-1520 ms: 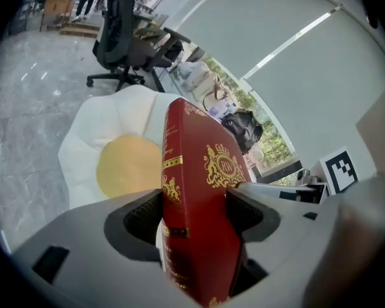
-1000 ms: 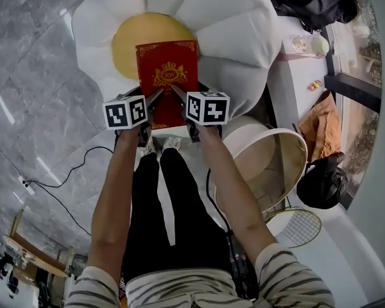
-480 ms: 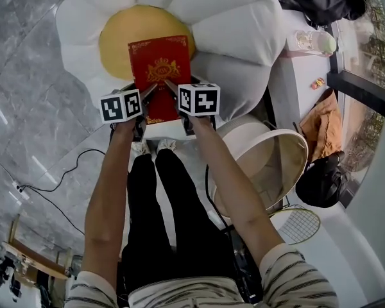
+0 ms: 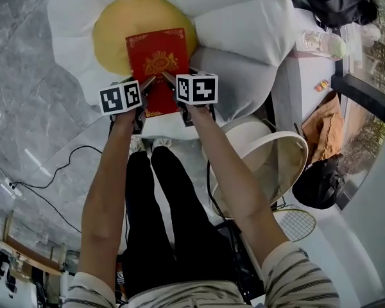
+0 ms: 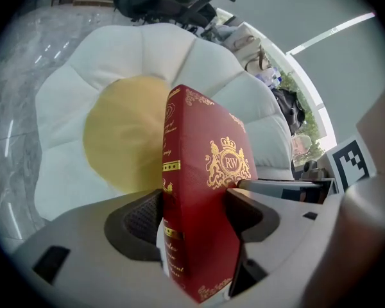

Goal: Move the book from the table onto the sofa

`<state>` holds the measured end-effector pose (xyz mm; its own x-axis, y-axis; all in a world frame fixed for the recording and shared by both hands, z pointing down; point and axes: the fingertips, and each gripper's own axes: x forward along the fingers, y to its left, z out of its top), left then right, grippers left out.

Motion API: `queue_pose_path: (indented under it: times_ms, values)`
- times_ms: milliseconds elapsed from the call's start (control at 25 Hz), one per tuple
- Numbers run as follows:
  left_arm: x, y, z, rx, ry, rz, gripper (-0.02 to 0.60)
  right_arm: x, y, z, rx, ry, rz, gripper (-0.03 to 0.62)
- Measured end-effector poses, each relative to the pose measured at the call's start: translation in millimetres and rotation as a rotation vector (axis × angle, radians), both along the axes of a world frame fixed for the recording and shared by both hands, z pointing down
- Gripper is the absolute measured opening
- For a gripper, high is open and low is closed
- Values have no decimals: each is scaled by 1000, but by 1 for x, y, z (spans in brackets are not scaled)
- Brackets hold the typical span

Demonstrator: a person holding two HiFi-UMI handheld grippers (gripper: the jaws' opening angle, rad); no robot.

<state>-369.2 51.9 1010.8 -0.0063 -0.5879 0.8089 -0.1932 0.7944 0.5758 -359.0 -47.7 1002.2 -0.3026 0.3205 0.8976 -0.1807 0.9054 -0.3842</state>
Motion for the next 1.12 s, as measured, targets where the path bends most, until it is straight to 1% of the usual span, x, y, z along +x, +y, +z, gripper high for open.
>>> queue_pose_path:
  times_ms: [160,440,560,640,760,840,960,1120]
  values:
    - [-1,-2,14,-12,-7,14,314,1,-2,15,-5,8,15,331]
    - [-1,-2,35,-25,3,4,314,-2,-2,35,11,23,-17,332]
    - [-2,-2,42,-43,-3,2,314,-4,-2,41,18,27,-23,333]
    - [-2,-2,45,-57,-8,13,315,-4,-4,44,39,27,-30,333]
    - [-1,-1,45,-80,-31,54,314,-2,-11,48,110,24,-66,324]
    - [-2,-1,43,-79,-32,54,314,-1,-12,50,110,24,-60,301]
    - [-4,-2,39,-78,-39,44,314,-2,-19,45,117,27,-25,295]
    - [-7,-3,31,-82,-59,33,314,-3,-22,37,132,16,-16,290]
